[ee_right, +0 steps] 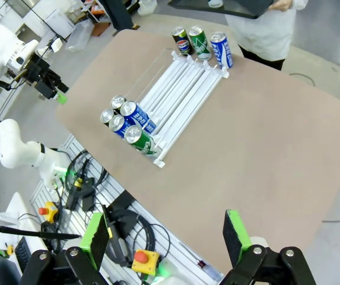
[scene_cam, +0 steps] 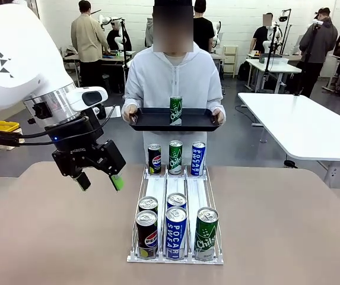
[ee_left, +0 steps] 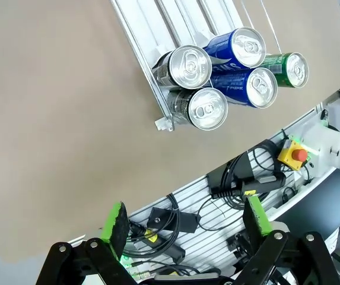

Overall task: Retrieve and hand over the desired beverage to the person.
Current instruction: Pick up another can of the same type that the person held from the Automatic Can Dispenser.

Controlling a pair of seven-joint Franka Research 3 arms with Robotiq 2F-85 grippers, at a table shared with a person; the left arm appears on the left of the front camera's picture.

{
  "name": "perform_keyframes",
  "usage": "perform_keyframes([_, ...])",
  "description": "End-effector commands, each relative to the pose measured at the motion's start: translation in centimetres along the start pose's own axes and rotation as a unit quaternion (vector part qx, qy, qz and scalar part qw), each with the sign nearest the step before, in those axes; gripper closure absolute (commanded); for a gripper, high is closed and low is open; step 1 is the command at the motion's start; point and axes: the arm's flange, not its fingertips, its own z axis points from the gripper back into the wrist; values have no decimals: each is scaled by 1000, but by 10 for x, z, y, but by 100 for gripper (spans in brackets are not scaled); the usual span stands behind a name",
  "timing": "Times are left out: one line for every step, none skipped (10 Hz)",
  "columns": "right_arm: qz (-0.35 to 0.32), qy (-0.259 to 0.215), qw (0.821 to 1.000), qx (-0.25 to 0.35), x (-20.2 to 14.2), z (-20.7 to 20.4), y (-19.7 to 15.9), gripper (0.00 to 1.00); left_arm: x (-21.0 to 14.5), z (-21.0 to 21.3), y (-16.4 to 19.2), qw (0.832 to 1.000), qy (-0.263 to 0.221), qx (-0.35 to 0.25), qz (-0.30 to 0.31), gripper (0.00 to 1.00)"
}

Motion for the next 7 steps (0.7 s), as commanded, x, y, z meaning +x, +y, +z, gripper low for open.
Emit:
perform_keyframes([7, -4, 1000, 11, 1, 0, -1, 0, 1, -4, -1, 1000, -7, 9, 9, 0])
perform_keyframes([7, -4, 1000, 11, 1, 0, -1, 0, 1, -4, -1, 1000, -7, 9, 9, 0])
perform_keyframes([7, -4, 1000, 11, 1, 0, -1, 0, 1, -4, -1, 1000, -7, 9, 9, 0])
perform_keyframes([7, -4, 1000, 11, 1, 0, -1, 0, 0, 0, 0, 1000, 0, 0, 0, 0])
perform_keyframes([7, -4, 1000, 11, 1, 0, -1, 0, -2, -7, -20, 999, -1, 29, -15, 0])
perform_keyframes([7, -4, 1000, 11, 1, 0, -1, 0, -2, -14, -40, 998, 7, 58, -12, 0])
perform_keyframes([7, -4, 1000, 11, 1, 0, -1, 0, -3, -20, -60, 996, 3, 87, -6, 0])
